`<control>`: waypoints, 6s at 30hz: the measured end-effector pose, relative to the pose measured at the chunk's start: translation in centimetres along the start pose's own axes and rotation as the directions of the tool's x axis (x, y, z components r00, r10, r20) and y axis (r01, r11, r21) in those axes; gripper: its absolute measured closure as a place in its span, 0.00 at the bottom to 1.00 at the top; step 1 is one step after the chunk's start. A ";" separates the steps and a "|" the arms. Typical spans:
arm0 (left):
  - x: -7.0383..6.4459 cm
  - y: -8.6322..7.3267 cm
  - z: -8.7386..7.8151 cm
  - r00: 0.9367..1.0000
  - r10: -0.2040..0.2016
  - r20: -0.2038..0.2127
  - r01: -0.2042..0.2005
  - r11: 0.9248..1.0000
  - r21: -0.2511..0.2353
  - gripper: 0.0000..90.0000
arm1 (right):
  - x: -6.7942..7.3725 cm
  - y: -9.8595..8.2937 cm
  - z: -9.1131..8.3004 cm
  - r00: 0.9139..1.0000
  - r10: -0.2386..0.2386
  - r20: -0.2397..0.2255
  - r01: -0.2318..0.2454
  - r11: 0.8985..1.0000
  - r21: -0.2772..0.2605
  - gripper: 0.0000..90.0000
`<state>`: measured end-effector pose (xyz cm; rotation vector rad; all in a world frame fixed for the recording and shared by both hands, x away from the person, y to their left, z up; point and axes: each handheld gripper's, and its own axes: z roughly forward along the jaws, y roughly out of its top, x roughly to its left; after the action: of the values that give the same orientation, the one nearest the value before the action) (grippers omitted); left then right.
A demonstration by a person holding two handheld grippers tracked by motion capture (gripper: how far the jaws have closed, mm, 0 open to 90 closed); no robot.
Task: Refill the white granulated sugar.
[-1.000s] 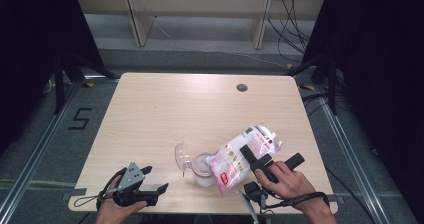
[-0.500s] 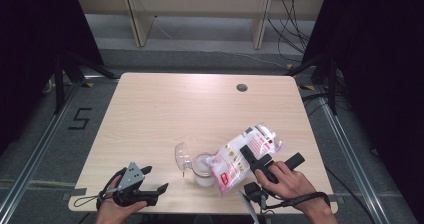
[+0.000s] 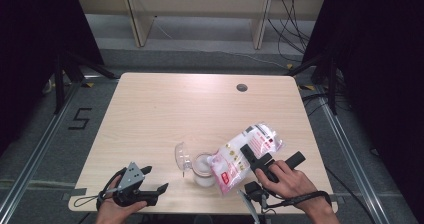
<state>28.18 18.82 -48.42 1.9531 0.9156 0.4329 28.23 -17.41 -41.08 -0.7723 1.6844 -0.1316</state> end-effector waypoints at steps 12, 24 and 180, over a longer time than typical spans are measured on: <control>0.0 0.0 0.0 1.000 0.000 0.001 0.000 1.000 0.000 0.23 | -0.2 0.0 0.1 1.000 0.010 0.015 -0.010 1.000 -0.008 0.80; 0.0 0.0 0.0 1.000 -0.001 0.001 0.001 1.000 0.000 0.23 | -0.2 -0.1 0.1 1.000 0.005 0.014 -0.005 1.000 -0.009 0.80; 0.0 0.0 0.0 1.000 0.001 -0.004 -0.001 1.000 0.001 0.23 | 0.2 -0.2 -0.2 1.000 0.013 0.017 -0.012 0.999 -0.033 0.83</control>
<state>28.16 18.82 -48.42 1.9544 0.9171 0.4373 28.07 -17.75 -41.13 -0.7858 1.6784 -0.0884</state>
